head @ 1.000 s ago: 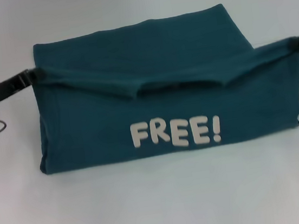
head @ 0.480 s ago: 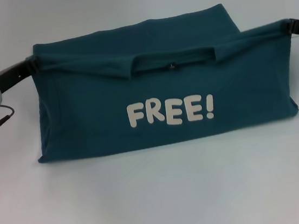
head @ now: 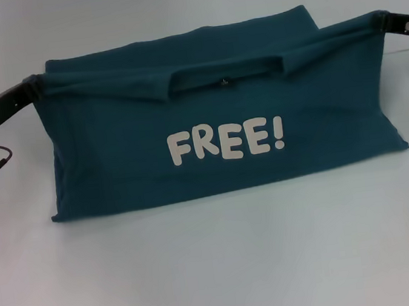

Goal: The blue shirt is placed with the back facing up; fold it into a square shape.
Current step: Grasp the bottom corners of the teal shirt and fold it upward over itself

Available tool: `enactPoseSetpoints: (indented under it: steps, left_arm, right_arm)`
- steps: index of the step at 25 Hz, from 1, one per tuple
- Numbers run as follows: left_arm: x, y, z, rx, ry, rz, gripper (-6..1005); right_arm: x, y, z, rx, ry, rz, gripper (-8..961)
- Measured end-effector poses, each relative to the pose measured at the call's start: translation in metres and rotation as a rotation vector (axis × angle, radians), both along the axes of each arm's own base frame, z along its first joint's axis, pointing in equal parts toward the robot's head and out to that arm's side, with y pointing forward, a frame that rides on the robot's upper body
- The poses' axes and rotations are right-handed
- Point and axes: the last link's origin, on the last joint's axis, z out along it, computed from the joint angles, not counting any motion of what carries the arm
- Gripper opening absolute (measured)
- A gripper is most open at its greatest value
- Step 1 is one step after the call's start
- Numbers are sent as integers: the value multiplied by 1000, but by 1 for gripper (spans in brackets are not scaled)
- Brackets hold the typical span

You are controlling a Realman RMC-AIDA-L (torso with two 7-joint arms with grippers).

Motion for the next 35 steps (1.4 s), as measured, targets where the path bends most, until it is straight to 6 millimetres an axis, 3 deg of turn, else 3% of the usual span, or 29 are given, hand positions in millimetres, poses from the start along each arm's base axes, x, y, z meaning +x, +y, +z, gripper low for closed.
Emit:
enactPoseSetpoints:
  steps: [19,32,35]
  left_arm:
    - [-14,-13,-22,11,19,40,19]
    - [-15,-19,-31,-4,30,35,21]
    - [-19,-21,-29,5,41,39,21]
  right_arm:
    - [14,-13,-30,-5,-55,-39,34]
    - [21,-19,-33,-12,-55,-45,53]
    - [23,-21,-33,-20,-69,-43,152]
